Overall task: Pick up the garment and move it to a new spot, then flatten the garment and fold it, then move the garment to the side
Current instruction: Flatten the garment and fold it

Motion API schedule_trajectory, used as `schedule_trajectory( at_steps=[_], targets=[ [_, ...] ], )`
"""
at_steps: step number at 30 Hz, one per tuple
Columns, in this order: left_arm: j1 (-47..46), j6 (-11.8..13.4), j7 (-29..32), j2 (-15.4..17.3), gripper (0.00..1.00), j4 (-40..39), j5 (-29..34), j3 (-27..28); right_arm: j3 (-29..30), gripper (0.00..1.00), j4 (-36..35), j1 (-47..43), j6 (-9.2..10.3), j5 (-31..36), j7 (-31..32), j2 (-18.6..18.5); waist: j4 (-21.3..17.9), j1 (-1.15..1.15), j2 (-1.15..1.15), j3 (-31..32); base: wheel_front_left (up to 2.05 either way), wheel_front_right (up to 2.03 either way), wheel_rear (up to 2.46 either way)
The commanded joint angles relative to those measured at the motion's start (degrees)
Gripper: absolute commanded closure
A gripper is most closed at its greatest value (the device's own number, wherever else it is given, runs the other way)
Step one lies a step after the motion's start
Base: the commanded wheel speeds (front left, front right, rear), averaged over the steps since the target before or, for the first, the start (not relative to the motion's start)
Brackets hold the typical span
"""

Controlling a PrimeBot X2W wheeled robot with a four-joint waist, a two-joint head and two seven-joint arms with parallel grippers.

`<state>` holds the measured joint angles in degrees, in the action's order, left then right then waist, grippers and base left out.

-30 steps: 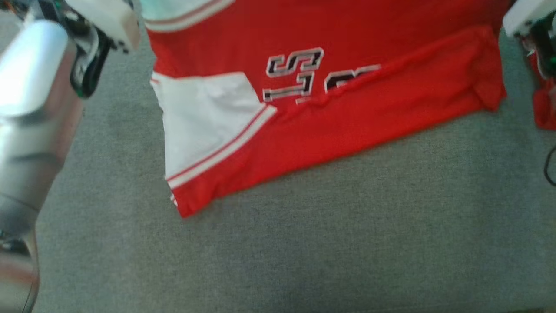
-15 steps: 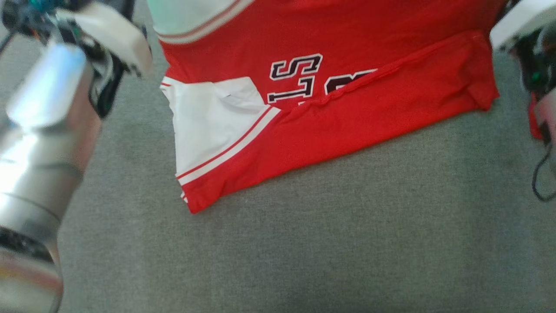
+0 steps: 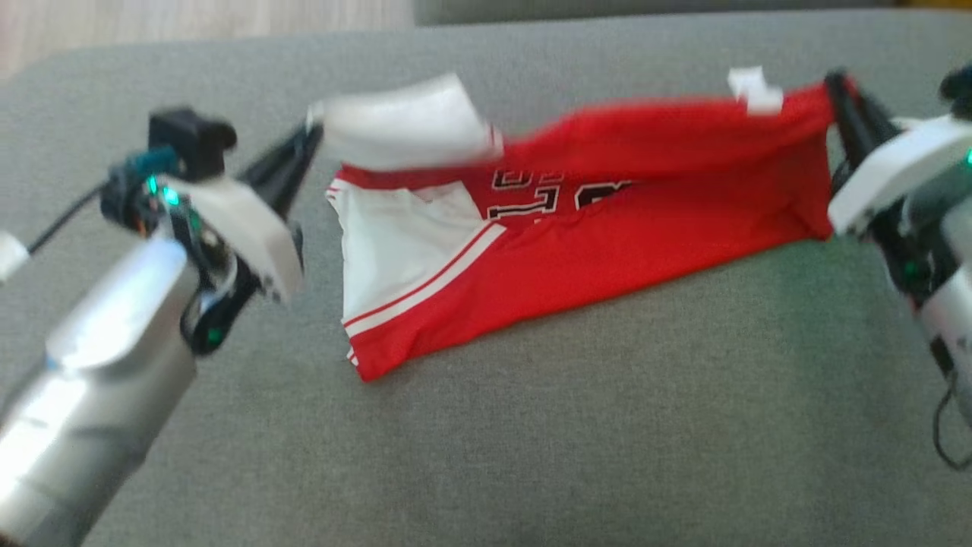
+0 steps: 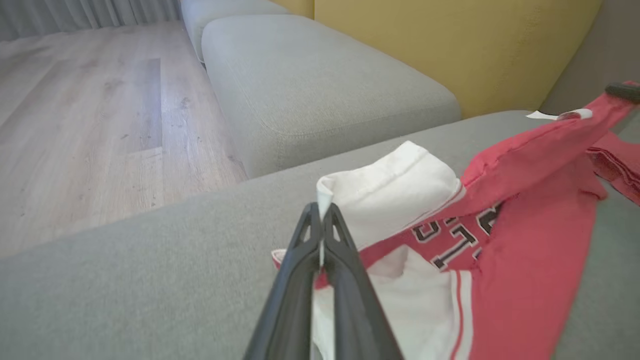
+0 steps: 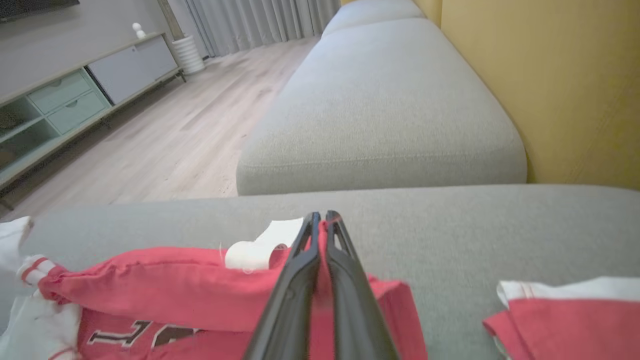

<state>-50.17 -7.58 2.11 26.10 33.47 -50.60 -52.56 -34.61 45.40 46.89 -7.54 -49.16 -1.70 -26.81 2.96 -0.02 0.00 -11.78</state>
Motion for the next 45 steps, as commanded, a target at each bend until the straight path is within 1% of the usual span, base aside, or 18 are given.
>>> schedule_trajectory(
  at_steps=[1, 6, 10, 14, 18, 22, 26, 32, 36, 37, 38, 39, 43, 45],
  targets=[
    [-1.5, 0.1, 0.3, 2.8, 1.0, -1.7, -0.4, 1.7, -0.5, 1.0, -1.6, -0.8, 0.05, -0.6, 0.3, -1.4, 0.4, 0.02, 0.0, 1.4, 0.0, 0.0, 0.0],
    [4.2, 0.1, 5.0, 6.5, 1.0, -8.8, -4.3, 0.8, -3.0, 1.0, -2.5, -5.1, 0.05, -3.4, 3.8, -3.6, 0.8, 0.02, 0.0, 3.7, 0.0, 0.0, 0.0],
    [8.0, 0.1, 8.9, 9.7, 1.0, -14.7, -6.1, -0.7, -4.9, 1.0, -2.3, -7.2, 0.05, -4.1, 5.5, -5.6, 1.0, 0.02, 0.0, 4.6, 0.0, 0.0, 0.0],
    [10.9, 0.2, 12.2, 12.4, 1.0, -20.2, -7.7, -2.0, -6.6, 1.0, -1.1, -8.2, 0.05, -3.9, 6.2, -7.4, 1.2, 0.02, 0.0, 4.9, 0.0, 0.0, 0.0],
    [12.4, 0.5, 14.8, 14.3, 1.0, -24.6, -8.9, -2.8, -8.4, 1.0, 0.3, -8.0, 0.05, -2.9, 6.0, -8.8, 1.4, 0.02, 0.0, 4.0, 0.0, 0.0, 0.0],
    [12.6, 0.5, 16.7, 15.2, 1.0, -27.1, -9.6, -3.3, -10.5, 1.0, 1.9, -6.5, 0.05, -0.8, 5.3, -9.9, 1.6, 0.02, 0.0, 2.5, 0.0, 0.0, 0.0],
    [11.7, 0.5, 18.5, 15.6, 1.0, -28.3, -9.4, -3.9, -11.8, 1.0, 3.8, -4.3, 0.05, 0.5, 4.4, -10.2, 1.8, 0.02, 0.0, 0.5, 0.0, 0.0, 0.0],
    [9.9, 0.4, 21.2, 15.4, 1.0, -28.9, -9.8, -4.8, -14.0, 1.0, 5.9, -0.9, 0.05, 2.0, 3.5, -10.2, 2.2, 0.02, 0.0, -2.7, 0.0, 0.0, 0.0],
    [8.7, 0.3, 22.7, 15.2, 1.0, -28.9, -9.8, -5.9, -16.6, 1.0, 7.1, 0.4, 0.05, 3.3, 4.0, -10.6, 2.3, 0.02, 0.0, -3.9, 0.0, 0.0, 0.0],
    [8.6, 0.3, 22.8, 15.2, 0.89, -28.7, -9.9, -6.0, -16.8, 0.25, 7.5, 0.6, 0.05, 3.0, 4.1, -10.6, 2.2, 0.02, 0.0, -4.0, 0.0, 0.0, 0.0],
    [8.5, 0.2, 22.8, 15.2, 0.14, -28.5, -9.9, -6.2, -16.7, 0.0, 8.0, 0.7, 0.05, 2.4, 4.3, -10.3, 2.0, 0.02, 0.0, -3.9, 0.0, 0.0, 0.0],
    [8.4, 0.2, 22.7, 15.1, 0.0, -28.3, -10.0, -6.3, -16.7, 0.0, 8.2, 0.9, 0.05, 1.9, 4.2, -10.2, 1.8, 0.02, 0.0, -3.8, 0.0, 0.0, 0.0],
    [8.2, 0.2, 21.3, 15.1, 0.0, -27.1, -10.2, -5.6, -16.7, 0.0, 8.7, 1.5, 0.05, -0.1, 3.9, -9.9, 0.8, 0.02, 0.0, -2.4, 0.0, 0.0, 0.0],
    [7.8, 1.1, 19.1, 15.0, 0.0, -26.3, -9.4, -4.5, -16.4, 0.0, 8.6, 1.9, 0.05, -1.3, 3.4, -10.1, 0.3, 0.02, 0.0, -1.4, 0.0, 0.0, 0.0]
  ],
)
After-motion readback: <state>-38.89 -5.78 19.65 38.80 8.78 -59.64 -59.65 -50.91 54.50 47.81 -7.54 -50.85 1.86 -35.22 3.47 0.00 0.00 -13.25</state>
